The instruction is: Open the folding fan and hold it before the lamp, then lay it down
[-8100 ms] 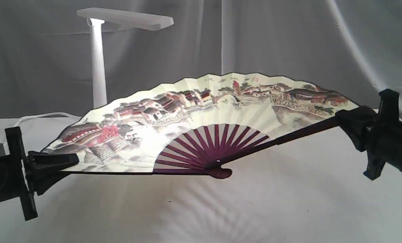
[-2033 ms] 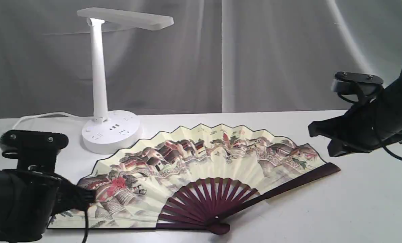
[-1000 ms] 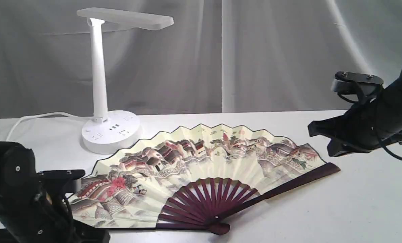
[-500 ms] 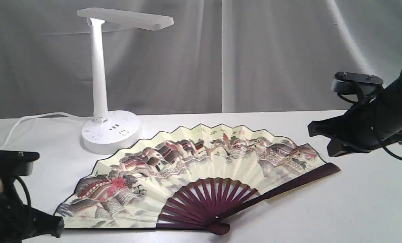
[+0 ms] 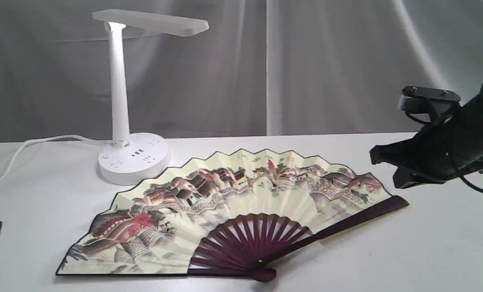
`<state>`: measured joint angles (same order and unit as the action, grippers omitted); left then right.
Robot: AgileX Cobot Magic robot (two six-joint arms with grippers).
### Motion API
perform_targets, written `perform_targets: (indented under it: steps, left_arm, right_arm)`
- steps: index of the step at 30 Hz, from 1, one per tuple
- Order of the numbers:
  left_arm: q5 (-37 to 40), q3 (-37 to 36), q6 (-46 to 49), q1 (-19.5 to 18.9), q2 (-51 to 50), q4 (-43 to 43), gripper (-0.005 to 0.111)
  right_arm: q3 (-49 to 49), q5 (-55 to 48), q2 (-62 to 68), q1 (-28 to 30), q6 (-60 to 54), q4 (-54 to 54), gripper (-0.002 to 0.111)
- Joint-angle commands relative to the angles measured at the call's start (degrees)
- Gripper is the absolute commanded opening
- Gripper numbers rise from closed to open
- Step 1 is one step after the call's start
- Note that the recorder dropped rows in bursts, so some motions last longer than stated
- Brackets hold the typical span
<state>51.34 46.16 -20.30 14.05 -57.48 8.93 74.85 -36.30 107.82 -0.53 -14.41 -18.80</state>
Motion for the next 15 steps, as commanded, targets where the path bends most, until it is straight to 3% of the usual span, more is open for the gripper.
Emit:
perform_targets:
  steps: [1, 15]
  left_arm:
    - [-2.14, -2.73, -0.65, -0.06, 7.68, 0.44, 0.0]
    - [1.33, -5.58, -0.25, -0.06, 39.65, -6.27, 0.0]
  right_arm:
    - [-0.41, -0.03, -0.54, -0.13, -0.66, -0.26, 0.0]
    - [-0.41, -0.03, -0.54, -0.13, -0.66, -0.26, 0.0]
